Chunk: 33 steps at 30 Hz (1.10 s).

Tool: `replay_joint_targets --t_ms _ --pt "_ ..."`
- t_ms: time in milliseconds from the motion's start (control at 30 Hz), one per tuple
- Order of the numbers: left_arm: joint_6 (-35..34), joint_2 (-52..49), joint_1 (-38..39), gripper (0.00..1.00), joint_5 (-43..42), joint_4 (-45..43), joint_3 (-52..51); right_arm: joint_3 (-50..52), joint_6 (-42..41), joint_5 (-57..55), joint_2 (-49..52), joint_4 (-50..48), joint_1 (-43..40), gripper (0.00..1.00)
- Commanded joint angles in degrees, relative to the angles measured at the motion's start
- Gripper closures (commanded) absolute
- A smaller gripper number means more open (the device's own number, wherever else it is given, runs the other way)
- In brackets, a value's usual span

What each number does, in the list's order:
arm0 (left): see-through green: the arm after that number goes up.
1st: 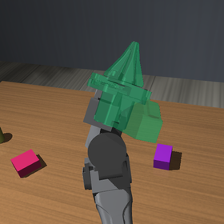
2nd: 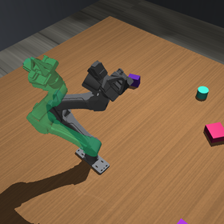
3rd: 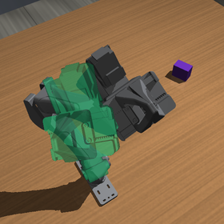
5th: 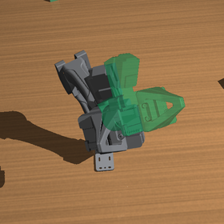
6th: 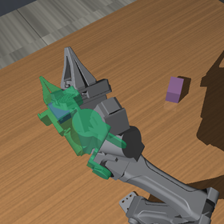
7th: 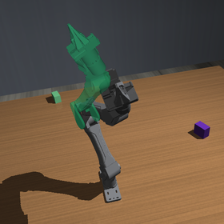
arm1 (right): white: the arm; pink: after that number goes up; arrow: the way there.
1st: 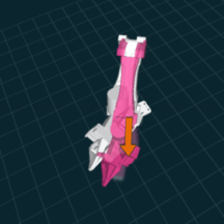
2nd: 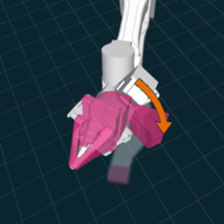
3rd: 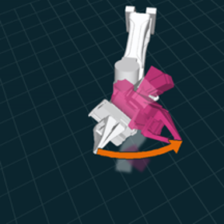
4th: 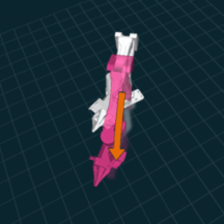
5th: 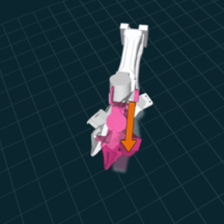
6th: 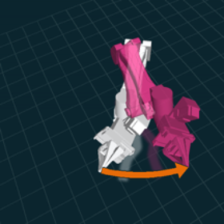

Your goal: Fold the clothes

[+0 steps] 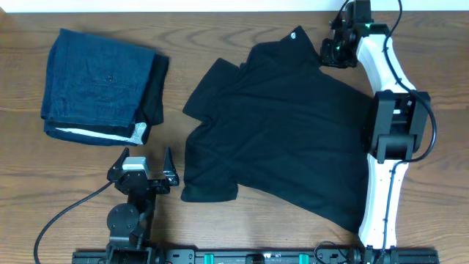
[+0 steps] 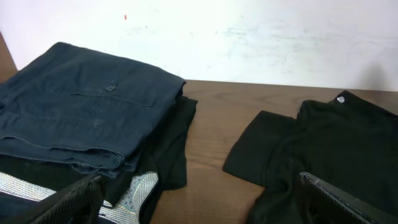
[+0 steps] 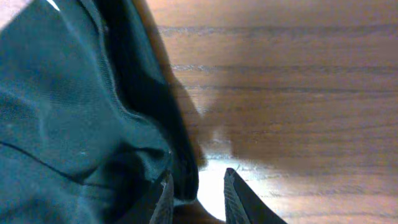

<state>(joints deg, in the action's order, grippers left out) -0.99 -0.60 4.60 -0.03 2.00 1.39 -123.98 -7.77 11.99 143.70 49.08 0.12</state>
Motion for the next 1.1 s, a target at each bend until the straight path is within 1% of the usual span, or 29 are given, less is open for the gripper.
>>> replay_joint_targets --t_ms 0,167,400,467,500,600,700,867,1000,1067 --pt "0.98 0.37 -0.02 0.02 0.50 2.08 -1.16 0.20 1.01 0.50 0.81 -0.42 -0.17 0.74" --pt "0.98 0.37 -0.02 0.02 0.50 2.08 -1.16 0.55 1.01 0.52 0.81 -0.72 0.35 0.74" --pt "0.98 0.37 -0.02 0.02 0.50 2.08 -1.16 0.70 0.92 0.59 0.81 -0.68 0.90 0.72" --pt "0.98 0.37 -0.02 0.02 0.50 2.08 -1.16 0.70 0.33 1.03 0.81 -0.20 0.96 0.68" --pt "0.98 0.37 -0.02 0.02 0.50 2.08 -1.16 0.70 0.11 1.66 0.81 0.02 0.98 0.64" --pt "0.98 0.37 -0.02 0.02 0.50 2.08 -1.16 0.70 -1.70 3.23 0.81 0.52 0.96 0.63" --pt "0.98 0.37 -0.02 0.02 0.50 2.08 -1.16 0.70 -4.72 3.26 0.81 0.98 0.92 0.67" --pt "0.98 0.37 -0.02 0.02 0.50 2.08 -1.16 0.72 -8.11 3.23 0.81 1.31 1.05 0.81" --pt "0.98 0.37 -0.02 0.02 0.50 2.08 -1.16 0.74 -8.15 3.26 0.81 1.42 1.03 0.81" --pt "0.98 0.37 -0.02 0.02 0.50 2.08 -1.16 0.74 -8.31 3.23 0.81 1.75 1.03 0.76"
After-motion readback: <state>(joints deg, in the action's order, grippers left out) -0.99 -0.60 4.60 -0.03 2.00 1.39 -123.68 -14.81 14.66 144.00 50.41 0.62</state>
